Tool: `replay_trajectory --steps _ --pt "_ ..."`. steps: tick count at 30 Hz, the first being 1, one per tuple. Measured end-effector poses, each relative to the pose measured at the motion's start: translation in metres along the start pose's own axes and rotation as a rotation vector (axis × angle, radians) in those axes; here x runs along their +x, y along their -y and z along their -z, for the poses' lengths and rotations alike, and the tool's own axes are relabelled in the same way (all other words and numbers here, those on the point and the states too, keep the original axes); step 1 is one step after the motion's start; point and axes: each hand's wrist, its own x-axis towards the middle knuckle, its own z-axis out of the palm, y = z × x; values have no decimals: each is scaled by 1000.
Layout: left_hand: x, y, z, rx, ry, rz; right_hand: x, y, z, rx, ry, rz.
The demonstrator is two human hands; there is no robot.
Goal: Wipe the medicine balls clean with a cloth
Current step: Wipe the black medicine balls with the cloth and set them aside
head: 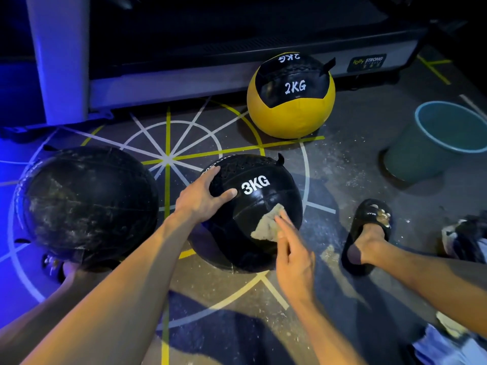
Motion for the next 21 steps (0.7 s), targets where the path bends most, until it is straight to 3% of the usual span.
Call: replay_trajectory --steps 5,7,9,12,16,19,21 --pt "-2 -5 -1 11 -6 -19 46 -38 46 24 -303 -449" --pt "-2 -8 -2 20 -11 -21 54 -41 54 52 -355 -517" --pt "-3 -11 -2 26 -15 -23 52 -33 47 90 -296 -480" --pt "-6 -16 -4 41 -17 -34 42 -11 16 74 -155 -345" --pt "-7 -17 -5 48 -26 -45 2 21 -44 -182 36 92" --pt "-7 -10 -3 34 -9 -34 -18 15 -61 -406 290 479" --pt "-8 -3 -3 8 -9 -38 -10 8 -46 -439 335 529"
